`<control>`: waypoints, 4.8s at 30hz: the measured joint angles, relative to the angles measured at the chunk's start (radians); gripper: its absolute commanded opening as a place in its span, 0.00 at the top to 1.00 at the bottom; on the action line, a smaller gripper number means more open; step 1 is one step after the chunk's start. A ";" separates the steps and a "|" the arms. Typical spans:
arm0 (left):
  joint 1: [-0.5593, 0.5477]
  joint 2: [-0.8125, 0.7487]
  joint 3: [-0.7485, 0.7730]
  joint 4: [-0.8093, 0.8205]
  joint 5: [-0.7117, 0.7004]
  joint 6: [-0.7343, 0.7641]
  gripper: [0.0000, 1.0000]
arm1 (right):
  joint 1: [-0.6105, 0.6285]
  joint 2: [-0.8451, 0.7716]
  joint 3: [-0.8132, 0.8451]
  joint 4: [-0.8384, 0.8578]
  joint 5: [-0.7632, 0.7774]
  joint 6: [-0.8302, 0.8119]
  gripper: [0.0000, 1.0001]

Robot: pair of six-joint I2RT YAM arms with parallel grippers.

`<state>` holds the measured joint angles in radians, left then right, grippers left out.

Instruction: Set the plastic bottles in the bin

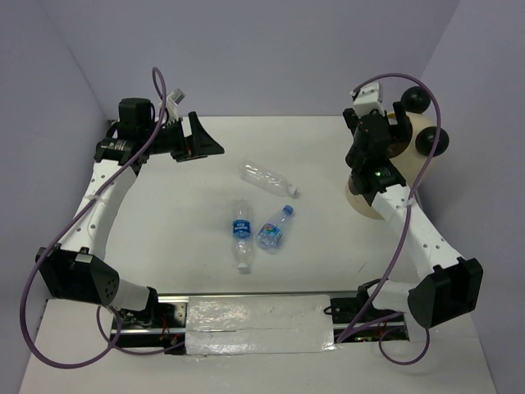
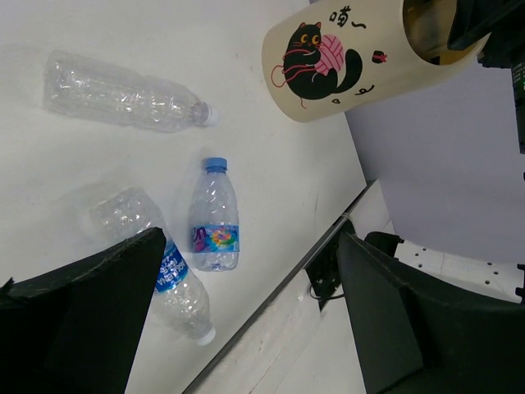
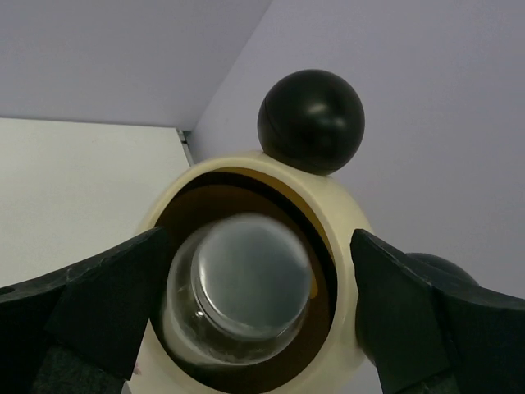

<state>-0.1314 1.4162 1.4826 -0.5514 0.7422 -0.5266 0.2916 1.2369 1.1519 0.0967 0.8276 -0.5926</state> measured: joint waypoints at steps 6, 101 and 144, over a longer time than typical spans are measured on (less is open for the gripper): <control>0.000 0.000 -0.001 -0.003 0.000 0.000 0.01 | -0.002 0.003 0.002 -0.016 0.006 0.025 0.00; -0.290 0.121 0.031 0.041 0.180 0.129 0.34 | 0.221 0.307 0.551 -0.814 -1.253 1.182 0.00; -0.067 0.077 -0.078 0.051 0.114 0.014 0.01 | 0.155 -0.001 0.505 -0.337 -0.021 0.198 0.42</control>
<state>-0.1986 1.4937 1.4044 -0.4999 0.8558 -0.5121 0.4465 1.2362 1.6569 -0.2401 0.8070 -0.3946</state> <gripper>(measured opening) 0.994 0.712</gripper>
